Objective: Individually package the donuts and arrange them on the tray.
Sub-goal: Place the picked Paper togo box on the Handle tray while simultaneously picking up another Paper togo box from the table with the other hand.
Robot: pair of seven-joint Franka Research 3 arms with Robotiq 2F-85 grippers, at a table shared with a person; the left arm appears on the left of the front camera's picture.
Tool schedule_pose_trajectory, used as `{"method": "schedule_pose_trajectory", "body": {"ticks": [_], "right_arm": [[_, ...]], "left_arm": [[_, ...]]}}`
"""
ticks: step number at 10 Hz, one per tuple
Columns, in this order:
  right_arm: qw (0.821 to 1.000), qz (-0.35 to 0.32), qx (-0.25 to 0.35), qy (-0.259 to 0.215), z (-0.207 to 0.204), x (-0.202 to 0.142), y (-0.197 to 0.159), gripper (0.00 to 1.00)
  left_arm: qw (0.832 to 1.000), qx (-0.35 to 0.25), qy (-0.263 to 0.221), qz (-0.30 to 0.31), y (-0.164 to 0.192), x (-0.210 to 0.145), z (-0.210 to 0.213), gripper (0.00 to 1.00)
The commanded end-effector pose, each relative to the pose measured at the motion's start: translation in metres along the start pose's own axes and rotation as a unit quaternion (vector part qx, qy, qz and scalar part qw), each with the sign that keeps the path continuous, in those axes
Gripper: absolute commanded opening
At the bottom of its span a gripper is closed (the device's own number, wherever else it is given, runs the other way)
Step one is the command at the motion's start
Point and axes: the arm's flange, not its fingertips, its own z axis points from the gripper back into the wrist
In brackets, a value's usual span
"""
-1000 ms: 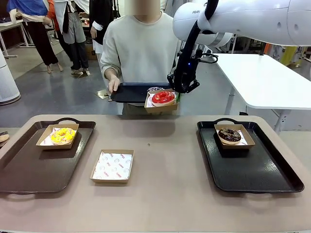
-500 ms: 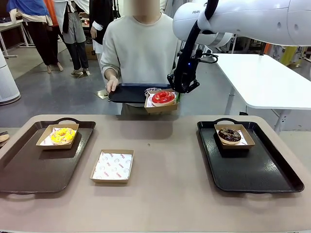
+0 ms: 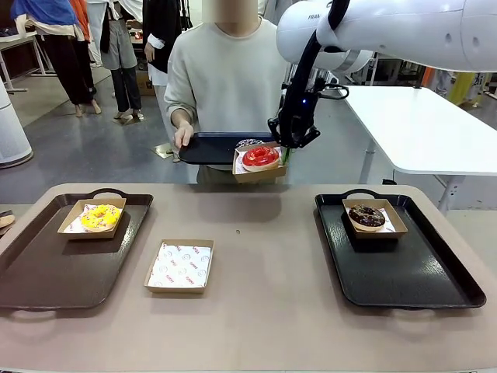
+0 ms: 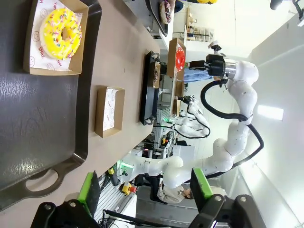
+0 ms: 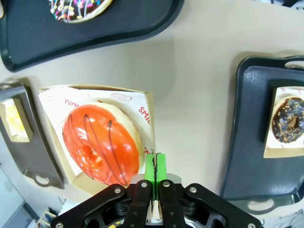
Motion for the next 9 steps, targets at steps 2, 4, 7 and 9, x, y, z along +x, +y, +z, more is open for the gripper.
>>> {"method": "schedule_pose_trajectory", "body": {"ticks": [2, 4, 7, 9], "right_arm": [[0.999, 0.049, -0.014, -0.017, 0.043, -0.062, -0.046, 0.01], [1.0, 0.024, -0.02, -0.003, 0.049, -0.098, -0.088, 0.01], [0.999, -0.029, -0.037, -0.006, 0.035, -0.152, -0.136, 0.01], [0.999, -0.039, -0.03, -0.008, 0.022, -0.181, -0.157, 0.01]], "left_arm": [[0.994, 0.095, 0.0, -0.045, -0.075, 0.004, -0.018, 1.0], [0.983, 0.166, 0.034, -0.07, -0.12, 0.007, -0.045, 1.0], [0.95, 0.285, 0.063, -0.109, -0.178, 0.0, -0.114, 1.0], [0.925, 0.348, 0.076, -0.129, -0.207, -0.003, -0.163, 1.0]]}}
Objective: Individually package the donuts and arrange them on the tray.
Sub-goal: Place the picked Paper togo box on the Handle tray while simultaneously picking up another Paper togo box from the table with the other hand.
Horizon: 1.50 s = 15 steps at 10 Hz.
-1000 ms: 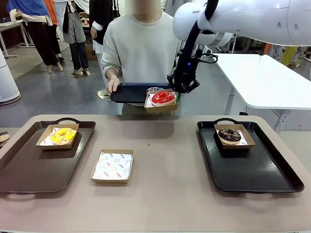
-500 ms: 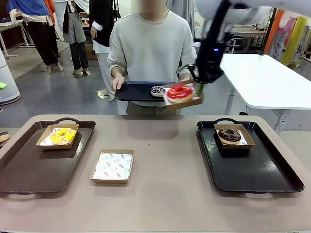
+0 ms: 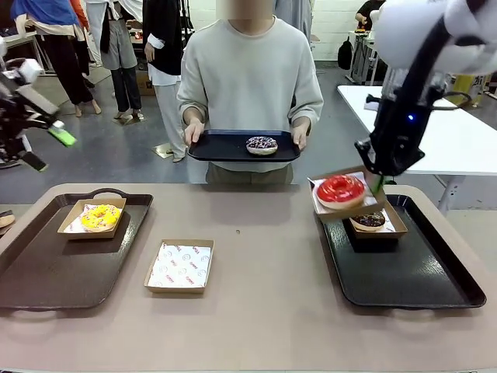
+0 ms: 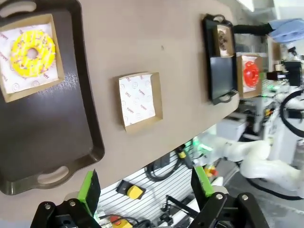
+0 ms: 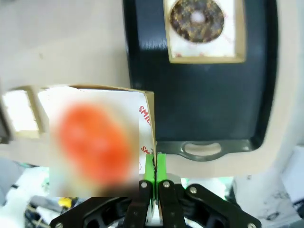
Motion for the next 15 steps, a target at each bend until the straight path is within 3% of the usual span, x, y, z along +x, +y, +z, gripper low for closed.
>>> {"method": "schedule_pose_trajectory", "body": {"ticks": [1, 6, 11, 15], "right_arm": [[0.999, -0.014, 0.027, -0.013, -0.019, -0.023, -0.018, 0.01], [1.0, -0.013, 0.022, 0.002, -0.056, -0.015, -0.061, 0.01], [0.999, 0.005, 0.017, 0.032, -0.081, -0.004, -0.083, 0.01], [0.999, -0.007, 0.015, 0.03, -0.075, -0.008, -0.074, 0.01]], "left_arm": [[0.996, 0.087, 0.016, -0.003, -0.036, 0.016, -0.024, 1.0], [0.979, 0.194, 0.055, -0.021, -0.078, 0.044, -0.113, 1.0], [0.966, 0.257, 0.004, -0.011, -0.077, 0.046, -0.195, 1.0], [0.957, 0.291, -0.004, -0.014, -0.072, 0.03, -0.246, 1.0]]}}
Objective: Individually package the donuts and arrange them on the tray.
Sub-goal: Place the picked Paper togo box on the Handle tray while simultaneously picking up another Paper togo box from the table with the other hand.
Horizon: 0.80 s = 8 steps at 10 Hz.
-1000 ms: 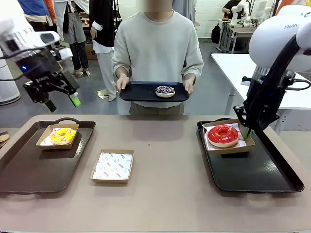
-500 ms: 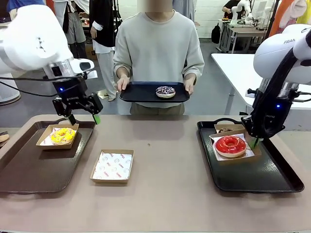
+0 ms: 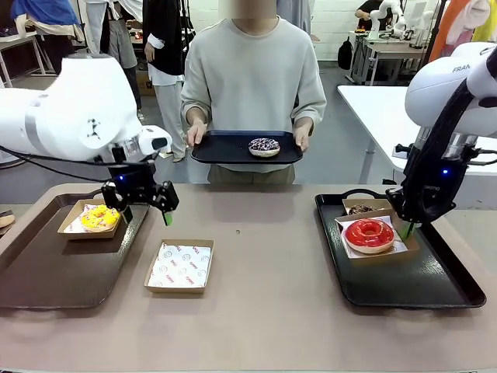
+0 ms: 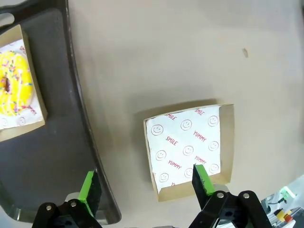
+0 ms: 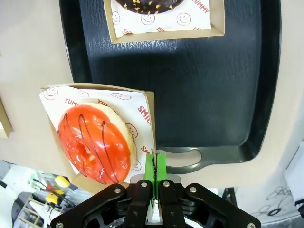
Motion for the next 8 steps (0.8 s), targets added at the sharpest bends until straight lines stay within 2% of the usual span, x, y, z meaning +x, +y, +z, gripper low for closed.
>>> {"method": "schedule_pose_trajectory", "body": {"ticks": [1, 8], "right_arm": [[1.0, -0.003, 0.0, -0.003, 0.002, -0.001, 0.002, 0.01], [1.0, -0.003, 0.0, -0.003, 0.002, -0.001, 0.002, 0.01]], "left_arm": [[1.0, 0.026, -0.007, 0.011, -0.011, -0.006, -0.017, 1.0], [1.0, 0.016, 0.006, 0.01, -0.02, -0.038, -0.045, 1.0]]}}
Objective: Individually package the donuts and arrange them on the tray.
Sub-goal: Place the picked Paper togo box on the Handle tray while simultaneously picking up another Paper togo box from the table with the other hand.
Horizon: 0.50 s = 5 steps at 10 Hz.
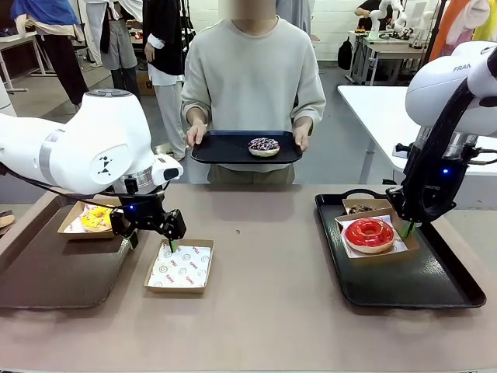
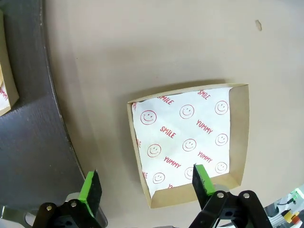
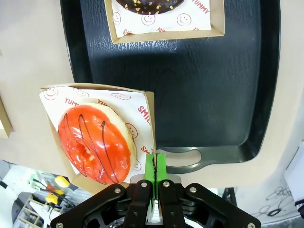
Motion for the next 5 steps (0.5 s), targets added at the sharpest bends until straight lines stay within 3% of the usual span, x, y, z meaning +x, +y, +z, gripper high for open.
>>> {"method": "schedule_pose_trajectory", "body": {"ticks": [1, 5], "right_arm": [[1.0, -0.004, 0.0, -0.002, 0.0012, -0.001, 0.0018, 0.01], [1.0, -0.004, 0.0, -0.002, 0.0012, -0.001, 0.0018, 0.01]], "left_arm": [[1.0, -0.001, -0.002, 0.001, 0.0003, 0.0032, 0.0032, 1.0], [1.0, -0.001, -0.002, 0.001, 0.0003, 0.0032, 0.0032, 1.0]]}}
